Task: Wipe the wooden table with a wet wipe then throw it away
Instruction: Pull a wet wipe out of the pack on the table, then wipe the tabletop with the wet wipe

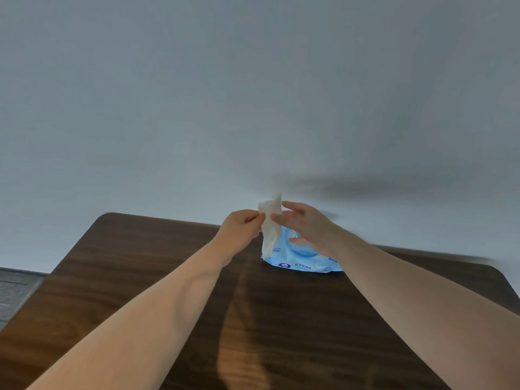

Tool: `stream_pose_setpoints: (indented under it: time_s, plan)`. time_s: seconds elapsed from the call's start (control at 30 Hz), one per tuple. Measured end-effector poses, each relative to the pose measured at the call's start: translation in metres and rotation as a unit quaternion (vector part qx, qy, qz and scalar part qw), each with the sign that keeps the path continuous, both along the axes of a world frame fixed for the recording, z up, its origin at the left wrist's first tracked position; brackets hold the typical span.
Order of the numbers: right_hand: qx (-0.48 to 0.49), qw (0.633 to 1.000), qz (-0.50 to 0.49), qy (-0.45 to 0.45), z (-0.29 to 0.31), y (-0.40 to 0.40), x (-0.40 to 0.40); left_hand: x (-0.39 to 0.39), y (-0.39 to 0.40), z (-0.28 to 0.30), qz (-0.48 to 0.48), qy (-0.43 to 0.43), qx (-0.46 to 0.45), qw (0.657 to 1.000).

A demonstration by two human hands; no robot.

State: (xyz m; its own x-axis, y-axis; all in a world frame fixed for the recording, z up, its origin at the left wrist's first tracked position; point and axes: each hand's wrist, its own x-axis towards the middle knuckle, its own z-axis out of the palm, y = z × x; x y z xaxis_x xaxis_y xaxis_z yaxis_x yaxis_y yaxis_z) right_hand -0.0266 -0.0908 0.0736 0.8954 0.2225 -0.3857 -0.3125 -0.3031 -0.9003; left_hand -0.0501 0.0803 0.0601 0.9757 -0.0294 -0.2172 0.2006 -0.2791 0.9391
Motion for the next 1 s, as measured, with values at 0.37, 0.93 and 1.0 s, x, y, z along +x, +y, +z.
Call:
stream_pose_setpoints:
  time_s: [0.37,0.93,1.0]
  plan:
    - [-0.108,0.992,0.026,-0.062,-0.03,0.052,0.005,-0.018,0.06,-0.016,0.056,0.024,0.036,0.998]
    - [-0.389,0.791,0.391,-0.264,-0.153,0.168,-0.06,-0.098,0.198,-0.118,-0.015,0.183,0.457,0.87]
    - [-0.387,0.794,0.397,-0.25,-0.169,0.18,-0.066,-0.111,0.21,-0.126,-0.032,0.191,0.485,0.853]
